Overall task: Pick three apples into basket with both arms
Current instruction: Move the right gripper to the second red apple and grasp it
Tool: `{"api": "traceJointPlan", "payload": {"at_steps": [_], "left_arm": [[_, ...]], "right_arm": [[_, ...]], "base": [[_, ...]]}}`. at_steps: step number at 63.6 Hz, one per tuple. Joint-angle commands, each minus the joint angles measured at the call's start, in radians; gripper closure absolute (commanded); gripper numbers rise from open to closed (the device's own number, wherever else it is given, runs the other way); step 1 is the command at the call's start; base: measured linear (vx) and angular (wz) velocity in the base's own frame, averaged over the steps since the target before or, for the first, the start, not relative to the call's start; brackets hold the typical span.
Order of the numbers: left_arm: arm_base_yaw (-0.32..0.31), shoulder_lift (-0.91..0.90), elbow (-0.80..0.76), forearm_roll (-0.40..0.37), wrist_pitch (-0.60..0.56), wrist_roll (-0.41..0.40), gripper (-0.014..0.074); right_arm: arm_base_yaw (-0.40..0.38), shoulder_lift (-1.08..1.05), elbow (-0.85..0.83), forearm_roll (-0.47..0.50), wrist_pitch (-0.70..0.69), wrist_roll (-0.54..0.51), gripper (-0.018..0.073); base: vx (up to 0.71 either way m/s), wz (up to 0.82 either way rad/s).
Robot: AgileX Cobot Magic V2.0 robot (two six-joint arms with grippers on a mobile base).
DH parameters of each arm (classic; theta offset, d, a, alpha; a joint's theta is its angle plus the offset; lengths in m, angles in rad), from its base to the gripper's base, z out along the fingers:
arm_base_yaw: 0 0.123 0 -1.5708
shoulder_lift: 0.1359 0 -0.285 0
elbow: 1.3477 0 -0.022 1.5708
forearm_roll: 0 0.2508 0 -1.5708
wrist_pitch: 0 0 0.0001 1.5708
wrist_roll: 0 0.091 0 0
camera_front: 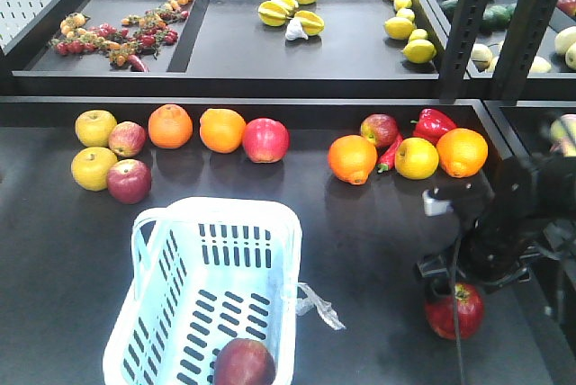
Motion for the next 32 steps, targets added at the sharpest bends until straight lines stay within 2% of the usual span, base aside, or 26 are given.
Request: {"api": "traceJointPlan", "payload": {"at_steps": [1, 20, 32], "left_arm": [[-0.001, 0.003, -0.025, 0.008, -0.061, -0.009, 0.0009], [-0.001, 0.003, -0.025, 0.008, -0.061, -0.009, 0.0009], [-0.001, 0.003, -0.025, 0.008, -0.061, -0.009, 0.0009]], "right_arm": [[-0.002, 0.007, -0.025, -0.053, -0.040, 0.030, -0.0035], [-0.002, 0.114, -0.025, -0.045, -0.056, 0.030, -0.0013], [-0.002, 0.103, -0.025, -0.041, -0.054, 0.039, 0.0149]], "base": [[0.00, 0.00], [0.00, 0.00], [0.00, 0.00]]}}
